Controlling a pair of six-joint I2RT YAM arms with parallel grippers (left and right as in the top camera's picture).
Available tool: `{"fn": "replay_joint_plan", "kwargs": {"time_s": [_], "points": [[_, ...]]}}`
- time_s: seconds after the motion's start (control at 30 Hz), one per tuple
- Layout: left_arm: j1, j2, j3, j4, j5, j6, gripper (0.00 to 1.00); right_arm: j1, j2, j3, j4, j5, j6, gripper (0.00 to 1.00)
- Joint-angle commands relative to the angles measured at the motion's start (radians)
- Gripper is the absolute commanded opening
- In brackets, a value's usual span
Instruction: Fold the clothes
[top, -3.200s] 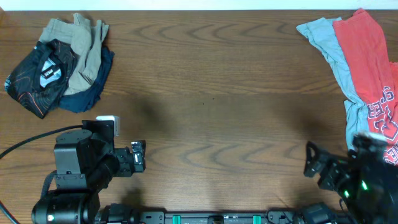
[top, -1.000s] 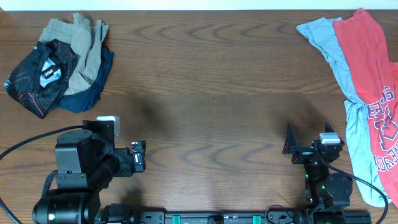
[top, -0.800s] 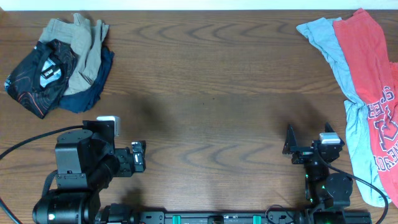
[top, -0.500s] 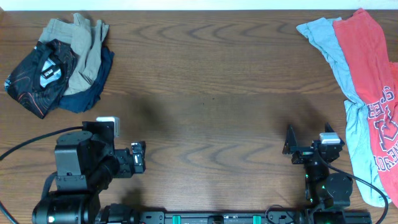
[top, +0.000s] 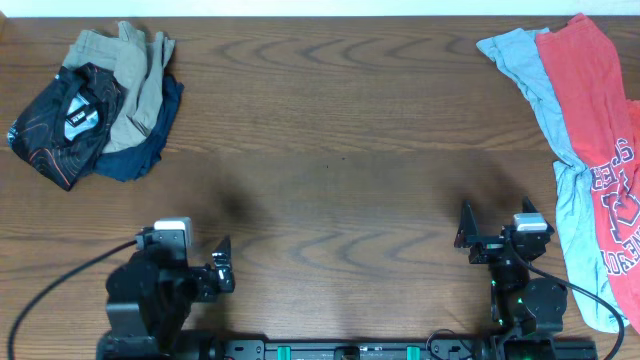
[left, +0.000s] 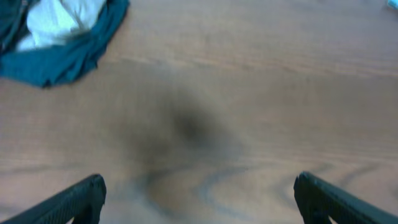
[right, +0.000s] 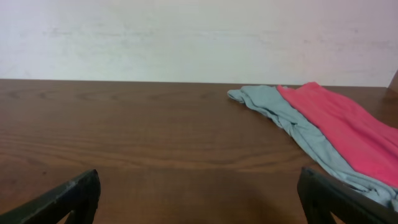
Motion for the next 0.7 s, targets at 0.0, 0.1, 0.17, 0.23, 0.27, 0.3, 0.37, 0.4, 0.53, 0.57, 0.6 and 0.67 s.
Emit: {"fn": "replay_joint_plan", "kwargs": {"time_s": [0.0, 0.1, 0.17, 0.23, 0.27, 0.3, 0.37, 0.4, 0.53, 0.57, 0.6, 0.67], "points": [[0.002, -0.109, -0.114, 0.087, -0.005, 0.017, 0.98, -0.002, -0.006, -0.001, -0.003, -0.007, -0.013, 0.99], [0.002, -0.206, -0.219, 0.201, -0.005, 0.017, 0.98, -0.002, -0.006, -0.001, -0.003, -0.007, -0.013, 0.99], [0.002, -0.258, -0.281, 0.280, -0.005, 0.016, 0.98, -0.002, -0.006, -0.001, -0.003, -0.007, -0.013, 0.99], [-0.006, -0.283, -0.337, 0.369, -0.006, 0.018, 0.98, -0.002, -0.006, -0.001, -0.003, -0.007, -0.013, 0.99], [-0.014, -0.280, -0.363, 0.423, -0.010, 0.021, 0.98, -0.002, -0.006, -0.001, -0.003, -0.007, -0.013, 0.99], [-0.022, -0.281, -0.390, 0.472, -0.014, 0.021, 0.98, -0.002, -0.006, -0.001, -0.003, -0.007, -0.013, 0.99], [-0.043, -0.283, -0.441, 0.571, -0.058, 0.021, 0.98, -0.002, -0.006, -0.001, -0.003, -0.007, -0.013, 0.99], [-0.053, -0.283, -0.468, 0.626, -0.085, 0.021, 0.98, -0.002, -0.006, -0.001, -0.003, -0.007, -0.013, 0.99], [-0.082, -0.283, -0.576, 0.834, -0.174, 0.021, 0.98, -0.002, -0.006, -0.001, -0.003, -0.007, -0.013, 0.99], [-0.082, -0.283, -0.597, 0.866, -0.175, 0.022, 0.98, -0.002, -0.006, -0.001, -0.003, -0.007, -0.013, 0.99], [-0.082, -0.283, -0.602, 0.857, -0.174, 0.021, 0.98, -0.002, -0.006, -0.001, -0.003, -0.007, -0.013, 0.99], [-0.082, -0.283, -0.602, 0.822, -0.173, 0.021, 0.98, -0.002, -0.006, -0.001, -0.003, -0.007, -0.013, 0.99]]}}
